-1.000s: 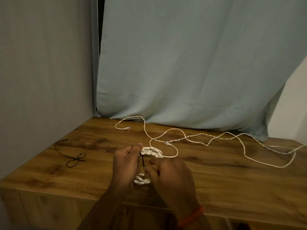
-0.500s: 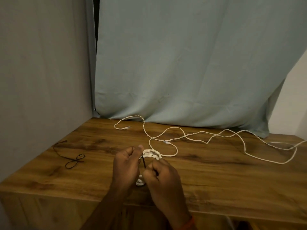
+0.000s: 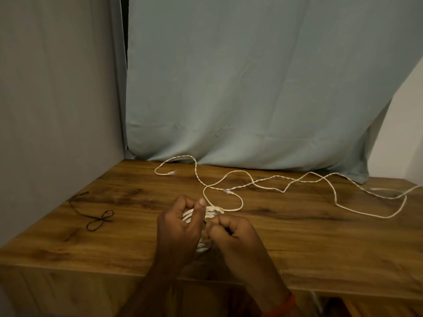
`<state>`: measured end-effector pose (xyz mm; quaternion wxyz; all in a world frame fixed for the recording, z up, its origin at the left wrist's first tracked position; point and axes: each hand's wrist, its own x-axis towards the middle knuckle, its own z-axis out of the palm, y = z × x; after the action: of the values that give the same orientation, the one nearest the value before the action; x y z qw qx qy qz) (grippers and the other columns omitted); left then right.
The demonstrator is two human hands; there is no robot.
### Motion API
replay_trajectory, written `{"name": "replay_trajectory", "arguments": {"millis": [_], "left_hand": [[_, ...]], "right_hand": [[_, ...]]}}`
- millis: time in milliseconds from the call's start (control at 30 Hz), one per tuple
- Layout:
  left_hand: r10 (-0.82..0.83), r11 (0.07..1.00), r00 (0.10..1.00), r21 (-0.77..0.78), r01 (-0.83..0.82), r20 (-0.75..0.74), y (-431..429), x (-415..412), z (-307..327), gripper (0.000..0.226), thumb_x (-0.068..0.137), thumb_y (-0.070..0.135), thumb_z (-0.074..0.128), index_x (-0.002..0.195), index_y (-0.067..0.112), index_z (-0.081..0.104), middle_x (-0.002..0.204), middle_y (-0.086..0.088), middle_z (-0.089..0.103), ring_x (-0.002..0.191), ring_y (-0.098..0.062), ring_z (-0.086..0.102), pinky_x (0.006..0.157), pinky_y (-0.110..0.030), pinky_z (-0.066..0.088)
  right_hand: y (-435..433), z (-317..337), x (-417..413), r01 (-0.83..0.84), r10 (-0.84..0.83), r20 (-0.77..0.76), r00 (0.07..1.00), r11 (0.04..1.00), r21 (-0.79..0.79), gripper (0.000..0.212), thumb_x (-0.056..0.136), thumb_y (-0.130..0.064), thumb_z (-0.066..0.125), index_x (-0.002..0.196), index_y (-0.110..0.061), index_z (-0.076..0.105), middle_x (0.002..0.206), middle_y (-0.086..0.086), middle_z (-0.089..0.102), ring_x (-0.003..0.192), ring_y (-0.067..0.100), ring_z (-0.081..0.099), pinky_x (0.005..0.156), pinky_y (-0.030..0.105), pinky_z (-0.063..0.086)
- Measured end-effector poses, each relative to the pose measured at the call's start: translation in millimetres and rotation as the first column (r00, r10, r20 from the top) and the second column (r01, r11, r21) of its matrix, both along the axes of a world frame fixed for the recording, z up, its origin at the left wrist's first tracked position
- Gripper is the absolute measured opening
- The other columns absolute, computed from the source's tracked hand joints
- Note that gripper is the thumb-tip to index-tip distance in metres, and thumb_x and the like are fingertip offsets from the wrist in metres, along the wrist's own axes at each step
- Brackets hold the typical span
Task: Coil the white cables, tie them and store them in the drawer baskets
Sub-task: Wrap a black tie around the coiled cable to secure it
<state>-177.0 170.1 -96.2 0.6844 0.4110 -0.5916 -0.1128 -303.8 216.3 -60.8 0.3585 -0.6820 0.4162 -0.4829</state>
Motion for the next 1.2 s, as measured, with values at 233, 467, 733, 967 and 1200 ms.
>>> {"name": "replay_trajectory", "arguments": {"millis": [233,467,733,967,1200], "left_hand": [[-0.077,0.996,0.997,-0.048,0.078,0.012,13,4,9,0.026,0.092,0.025,0.063,0.068,0.018,0.057,0.062,0.015,0.061,0.057,-0.002,0.057,0.056,-0.011,0.040],[-0.194,0.944,0.928,-0.196,0.265,0.319,20,31,8,0.018,0.091,0.026,0.052,0.096,0.016,0.066,0.087,0.021,0.064,0.075,-0.002,0.065,0.064,-0.019,0.045],[0.132,0.904,0.864,-0.416,0.095,0.486,12,30,7,0.024,0.097,0.032,0.059,0.086,0.012,0.065,0.078,0.009,0.061,0.066,-0.001,0.056,0.067,-0.006,0.036],[-0.027,0.962,0.929,-0.243,0.124,0.369,15,27,3,0.031,0.092,0.026,0.060,0.067,0.010,0.053,0.062,0.012,0.051,0.055,-0.001,0.050,0.053,-0.018,0.035],[-0.133,0.980,0.978,-0.129,0.154,0.161,12,20,6,0.032,0.092,0.027,0.058,0.064,0.016,0.050,0.059,0.005,0.051,0.053,-0.010,0.049,0.055,-0.019,0.039]], "right_hand": [[4,17,-7,-0.190,0.075,0.455,0.888,0.958,0.213,0.016,0.090,-0.002,0.064,0.083,0.009,0.071,0.053,-0.001,0.065,0.042,0.001,0.057,0.045,0.010,0.042],[0,32,-9,-0.222,0.058,0.417,0.907,0.907,0.357,0.019,0.090,-0.009,0.066,0.075,0.001,0.072,0.041,-0.005,0.048,0.031,0.001,0.036,0.036,0.013,0.028],[-4,25,-13,-0.217,0.054,0.394,0.917,0.898,0.382,0.026,0.086,-0.029,0.069,0.081,-0.006,0.080,0.046,-0.008,0.041,0.041,0.004,0.028,0.050,0.023,0.012],[0,11,-15,-0.026,-0.017,0.355,0.935,0.993,0.116,0.012,0.087,-0.017,0.072,0.098,-0.019,0.079,0.054,-0.004,0.061,0.050,0.003,0.055,0.048,0.016,0.045],[17,-41,-8,0.272,-0.311,-0.037,0.950,0.879,-0.390,0.023,0.087,-0.052,0.061,0.107,-0.045,0.071,0.063,-0.013,0.067,0.056,0.008,0.064,0.057,0.028,0.055]]}}
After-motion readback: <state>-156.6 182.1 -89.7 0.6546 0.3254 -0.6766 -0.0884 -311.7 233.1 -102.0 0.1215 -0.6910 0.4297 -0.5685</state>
